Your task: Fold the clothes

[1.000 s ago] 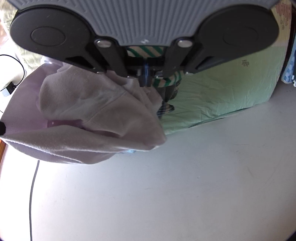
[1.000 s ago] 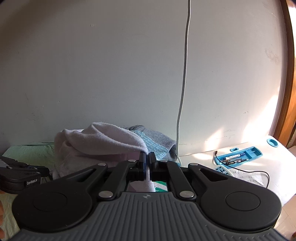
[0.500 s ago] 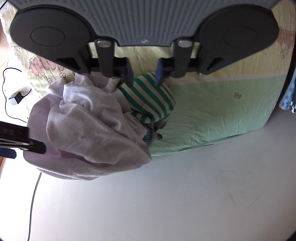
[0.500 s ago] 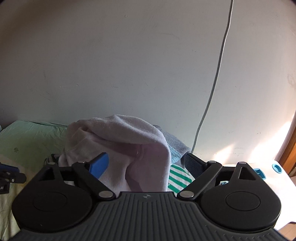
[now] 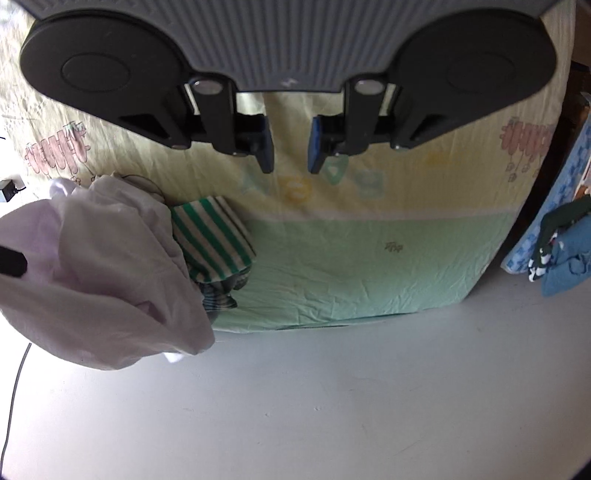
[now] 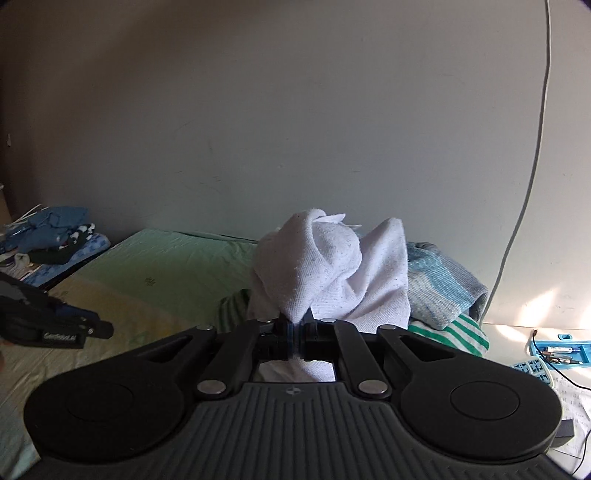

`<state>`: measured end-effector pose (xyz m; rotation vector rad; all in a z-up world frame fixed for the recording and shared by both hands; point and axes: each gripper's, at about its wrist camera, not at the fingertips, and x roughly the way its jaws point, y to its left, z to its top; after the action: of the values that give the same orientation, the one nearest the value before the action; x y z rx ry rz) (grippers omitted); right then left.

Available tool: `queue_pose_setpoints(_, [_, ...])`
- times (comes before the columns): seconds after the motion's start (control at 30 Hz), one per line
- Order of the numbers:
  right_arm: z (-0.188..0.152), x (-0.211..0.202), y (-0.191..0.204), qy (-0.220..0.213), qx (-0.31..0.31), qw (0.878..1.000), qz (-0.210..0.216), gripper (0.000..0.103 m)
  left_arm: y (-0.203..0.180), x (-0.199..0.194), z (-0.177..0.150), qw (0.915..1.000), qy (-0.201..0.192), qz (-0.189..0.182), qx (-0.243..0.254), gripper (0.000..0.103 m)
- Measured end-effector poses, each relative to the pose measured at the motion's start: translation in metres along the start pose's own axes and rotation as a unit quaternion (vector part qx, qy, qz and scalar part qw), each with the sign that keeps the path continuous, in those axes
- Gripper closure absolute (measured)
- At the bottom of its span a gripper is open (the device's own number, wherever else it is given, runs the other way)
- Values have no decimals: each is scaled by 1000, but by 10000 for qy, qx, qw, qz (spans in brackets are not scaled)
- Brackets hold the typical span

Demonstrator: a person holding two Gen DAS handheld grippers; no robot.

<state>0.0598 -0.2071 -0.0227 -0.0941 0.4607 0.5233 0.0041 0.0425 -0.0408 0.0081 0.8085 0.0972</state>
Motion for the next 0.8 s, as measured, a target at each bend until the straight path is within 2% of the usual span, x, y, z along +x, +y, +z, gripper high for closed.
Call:
queue_pose_setpoints(0.17, [-30,-38,71,328,-179,9981,500,99,35,-24,-34,9997,42,-193,112,83])
queue_pose_setpoints(0.23, [-46,-43,100,595,-84,9957,711,99,49,-34,-48,9994,54,-264,211,83])
queue_pose_setpoints(0.37, [-85,-49,166,1185,-287,9870,1047,99,75,-50,-80,9983,145,-390,407,83])
queue_pose_setpoints(0.43, [-106,-50,200,1504,-442,9802,1208,93,86,-57,-97,9976,202,-458,473,83])
queue_pose_setpoints(0.5, [-120,-54,226,1667,-780,9748,1262,79,91,-60,-110,9966,221,-486,620,83])
queue_pose_setpoints(0.6, [-125,-66,237,1844,-847,9625,1800,80,90,-59,-116,9950,221,-571,783,81])
queue_pose_setpoints(0.67, [-120,-72,231,1711,-909,9698,1479,76,87,-55,-112,9944,202,-677,782,76])
queue_pose_setpoints(0.7, [-114,-68,229,1658,-868,9752,1181,68,83,-52,-107,9942,168,-739,756,67])
queue_pose_setpoints(0.73, [-110,-65,218,1624,-769,9797,891,64,77,-50,-102,9942,101,-772,749,61])
queue_pose_setpoints(0.8, [-101,-57,188,1581,-358,9864,258,59,59,-45,-93,9929,-14,-860,819,57])
